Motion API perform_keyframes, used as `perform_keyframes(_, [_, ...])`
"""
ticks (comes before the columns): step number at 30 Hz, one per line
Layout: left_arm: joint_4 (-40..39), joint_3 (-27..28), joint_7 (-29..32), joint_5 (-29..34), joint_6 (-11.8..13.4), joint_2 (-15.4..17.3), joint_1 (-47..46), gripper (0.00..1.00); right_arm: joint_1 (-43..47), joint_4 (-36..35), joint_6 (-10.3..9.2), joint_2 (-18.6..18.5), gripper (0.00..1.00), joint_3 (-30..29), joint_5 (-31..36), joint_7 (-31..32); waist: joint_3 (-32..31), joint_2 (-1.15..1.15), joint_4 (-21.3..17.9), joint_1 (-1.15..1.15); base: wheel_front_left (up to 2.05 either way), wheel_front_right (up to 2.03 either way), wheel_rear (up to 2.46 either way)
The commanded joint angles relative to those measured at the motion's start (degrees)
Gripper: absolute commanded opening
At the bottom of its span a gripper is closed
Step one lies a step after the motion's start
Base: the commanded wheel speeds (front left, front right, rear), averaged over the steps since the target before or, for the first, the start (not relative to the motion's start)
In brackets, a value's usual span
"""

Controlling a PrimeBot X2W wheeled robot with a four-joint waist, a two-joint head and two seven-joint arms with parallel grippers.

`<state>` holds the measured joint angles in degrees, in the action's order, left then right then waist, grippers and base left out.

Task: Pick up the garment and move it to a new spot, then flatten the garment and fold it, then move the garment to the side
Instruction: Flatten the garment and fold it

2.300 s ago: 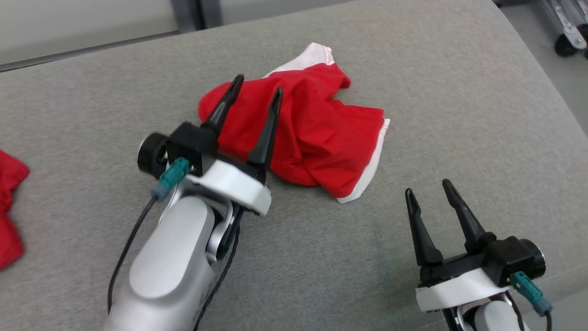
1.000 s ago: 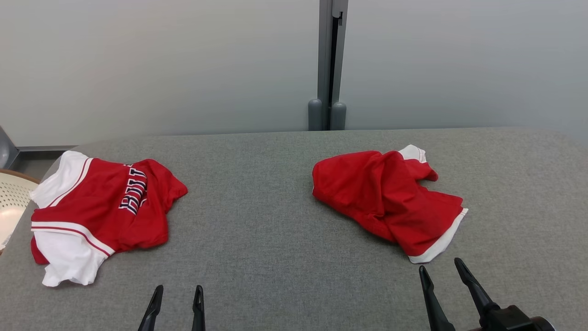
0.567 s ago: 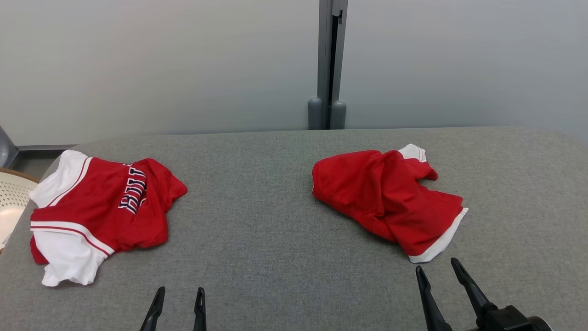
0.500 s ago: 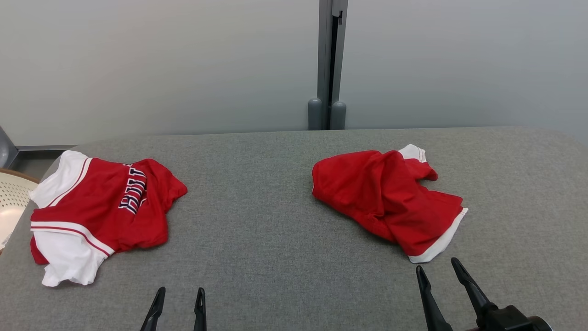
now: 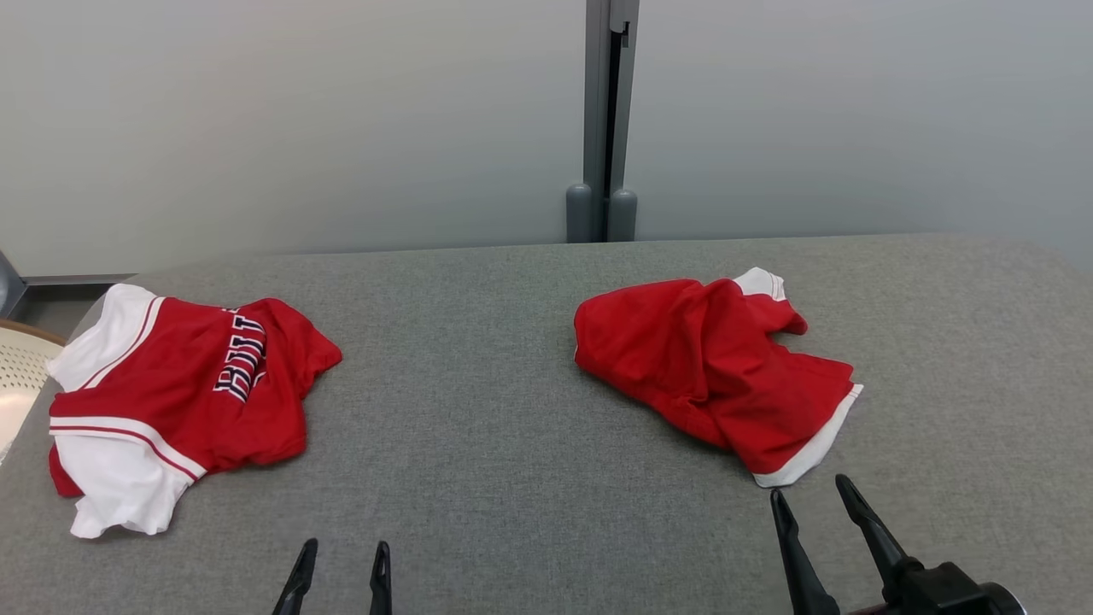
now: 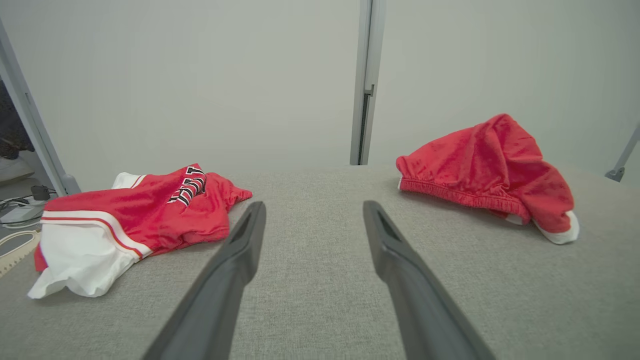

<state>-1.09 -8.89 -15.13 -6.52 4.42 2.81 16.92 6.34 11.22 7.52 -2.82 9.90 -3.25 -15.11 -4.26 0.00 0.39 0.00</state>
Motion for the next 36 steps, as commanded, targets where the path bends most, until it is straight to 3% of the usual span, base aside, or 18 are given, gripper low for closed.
perform_keyframes(1, [0.69,-0.23,-0.03,0.17,-0.68,0.16,-0.6,1.0,-0.63,-0.23,-0.06,-0.14,1.0,-0.19,-0.05,-0.07,0.25,0.0,-0.34,0.0,0.0,0.0,0.0])
perform_keyframes(5, [3.84,-2.38,-0.03,0.51,-3.75,0.16,-1.9,1.0,-1.33,-0.91,-0.06,-0.15,1.0,-1.63,0.25,-0.07,1.49,0.0,-1.65,0.0,0.0,0.0,0.0])
perform_keyframes(6, [6.27,-4.07,-0.03,0.84,-5.61,0.16,-3.31,1.0,-1.9,-1.43,-0.06,-0.13,1.0,-2.9,0.29,-0.07,2.46,0.0,-2.5,0.0,0.0,0.0,0.0])
perform_keyframes(11, [12.51,-9.08,-0.03,1.54,-8.75,0.16,-9.63,1.0,-3.5,-2.63,-0.05,-0.16,1.0,-5.41,1.17,-0.07,5.8,0.0,-4.79,0.0,0.0,0.0,0.0])
perform_keyframes(26, [30.12,-24.88,-0.03,-1.29,-11.76,0.23,-36.28,1.0,-12.28,-7.62,-0.06,-0.12,1.0,-8.64,0.42,-0.07,23.09,0.0,-12.65,0.0,0.0,0.0,0.0])
perform_keyframes(36, [35.52,-30.0,0.01,-6.88,-11.85,0.33,-44.7,1.0,-14.27,-8.26,-0.05,-0.12,1.0,-8.96,-1.46,-0.07,27.59,0.0,-16.17,0.0,0.0,0.0,0.0])
